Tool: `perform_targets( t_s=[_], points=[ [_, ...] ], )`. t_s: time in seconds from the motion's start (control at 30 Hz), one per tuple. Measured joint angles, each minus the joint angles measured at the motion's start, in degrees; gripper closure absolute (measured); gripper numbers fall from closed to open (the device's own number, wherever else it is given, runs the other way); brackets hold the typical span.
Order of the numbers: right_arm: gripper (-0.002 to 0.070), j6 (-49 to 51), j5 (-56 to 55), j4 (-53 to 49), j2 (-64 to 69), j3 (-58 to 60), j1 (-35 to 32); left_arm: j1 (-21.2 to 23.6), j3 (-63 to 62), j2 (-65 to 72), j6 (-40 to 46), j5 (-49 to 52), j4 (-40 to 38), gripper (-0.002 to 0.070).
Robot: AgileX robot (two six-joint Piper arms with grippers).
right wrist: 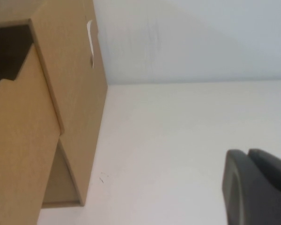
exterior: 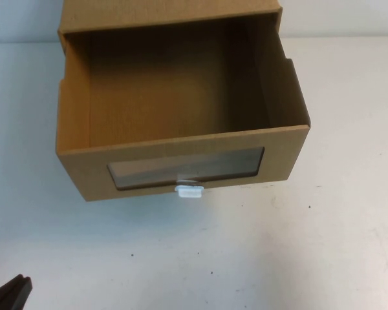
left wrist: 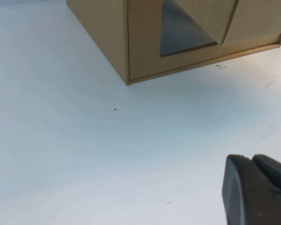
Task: Open the shoe box
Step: 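Pull the top drawer of the cardboard box fully open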
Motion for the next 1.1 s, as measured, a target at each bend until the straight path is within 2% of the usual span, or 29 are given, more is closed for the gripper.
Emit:
perform_targets(
  t_s=[0.3, 0.43, 0.57, 0.87, 1.1],
  points=[
    [0.0689, -0.27, -1.14, -0.28, 3.21, 0.0, 0.0, 0.0, 0.0, 0.0, 0.0, 0.21, -0.04, 0.068],
    [0.0689, -4.02, 0.63, -1.77, -0.01, 0.39, -0.13, 0.0, 0.0, 0.0, 0.0, 0.21, -0.04, 0.068],
    [0.0689, -5.53, 2.24, -2.48, -8.09, 5.59, -2.83, 0.0, 0.0, 0.0, 0.0, 0.21, -0.04, 0.068],
    [0.0689, -5.75, 0.75, -2.5, -35.27, 29.69, -10.65, 0.0, 0.0, 0.0, 0.0, 0.21, -0.04, 0.068],
    [0.0689, -5.75, 10.01, -2.5, -48.36, 32.21, -11.42, 0.0, 0.0, 0.0, 0.0, 0.21, -0.04, 0.068]
  ],
)
